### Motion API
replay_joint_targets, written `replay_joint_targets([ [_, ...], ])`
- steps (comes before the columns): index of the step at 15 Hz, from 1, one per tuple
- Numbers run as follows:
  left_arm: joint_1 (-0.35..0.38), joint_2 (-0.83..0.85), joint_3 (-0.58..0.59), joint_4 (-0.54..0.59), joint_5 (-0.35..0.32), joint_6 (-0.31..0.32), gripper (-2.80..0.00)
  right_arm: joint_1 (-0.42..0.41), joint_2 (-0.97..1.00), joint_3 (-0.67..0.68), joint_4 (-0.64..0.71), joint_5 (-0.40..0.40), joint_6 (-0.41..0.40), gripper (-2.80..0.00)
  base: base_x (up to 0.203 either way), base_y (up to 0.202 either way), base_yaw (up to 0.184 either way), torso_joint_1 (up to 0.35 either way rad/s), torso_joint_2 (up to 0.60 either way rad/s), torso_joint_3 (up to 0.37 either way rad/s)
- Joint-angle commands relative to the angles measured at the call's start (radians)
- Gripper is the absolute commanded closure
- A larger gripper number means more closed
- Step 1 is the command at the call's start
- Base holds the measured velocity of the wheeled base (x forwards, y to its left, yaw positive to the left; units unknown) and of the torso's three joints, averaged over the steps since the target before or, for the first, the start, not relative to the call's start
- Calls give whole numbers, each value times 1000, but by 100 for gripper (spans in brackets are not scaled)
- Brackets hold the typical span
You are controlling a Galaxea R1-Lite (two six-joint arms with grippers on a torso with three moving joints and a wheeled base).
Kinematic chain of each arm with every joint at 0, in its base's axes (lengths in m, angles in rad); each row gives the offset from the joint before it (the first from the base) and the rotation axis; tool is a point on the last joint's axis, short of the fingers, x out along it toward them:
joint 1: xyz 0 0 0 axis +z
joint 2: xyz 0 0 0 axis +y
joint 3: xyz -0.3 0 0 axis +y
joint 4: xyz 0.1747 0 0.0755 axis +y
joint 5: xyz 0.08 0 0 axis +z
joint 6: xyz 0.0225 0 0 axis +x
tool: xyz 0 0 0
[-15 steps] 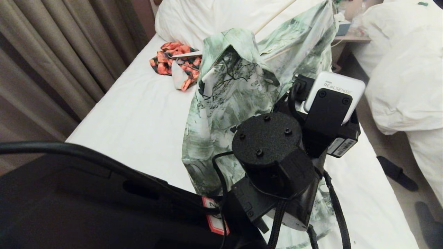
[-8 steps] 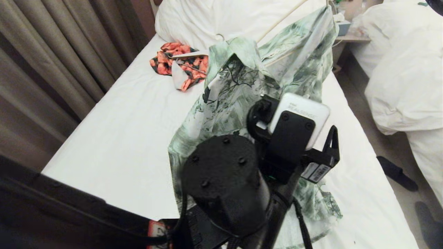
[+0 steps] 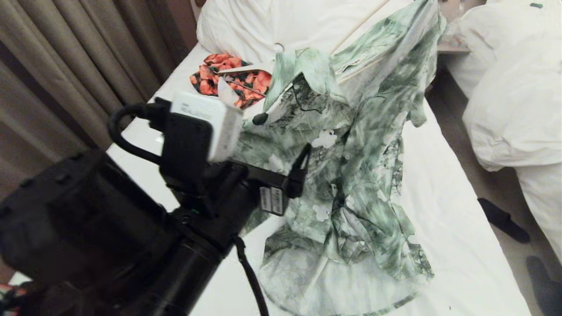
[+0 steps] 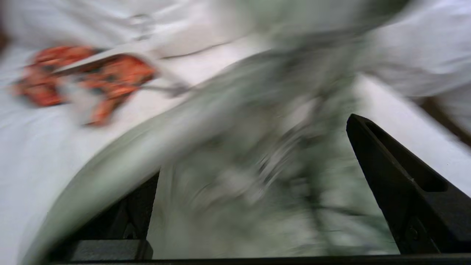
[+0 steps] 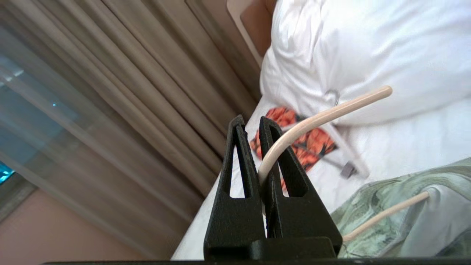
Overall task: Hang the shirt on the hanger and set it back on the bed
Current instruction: Take the clothes hanger out of the clothes
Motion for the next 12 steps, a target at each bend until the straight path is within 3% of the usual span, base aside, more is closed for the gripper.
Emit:
replay_joint_targets([
  [1, 121, -147, 53, 32, -8, -21, 0, -1, -22, 0, -1, -2, -6, 0, 0, 0, 0, 0, 0, 0],
  [4, 228, -305, 120, 118, -43, -76, 0, -1, -32, 0, -1, -2, -11, 0, 0, 0, 0, 0, 0, 0],
  [7, 267, -459, 188, 234, -68, -89, 0, -14, -39, 0, -1, -4, -11, 0, 0, 0, 0, 0, 0, 0],
  [12, 441, -645, 210, 432, -76, -116, 0, -13, -48, 1, 1, -4, -17, 0, 0, 0, 0, 0, 0, 0],
])
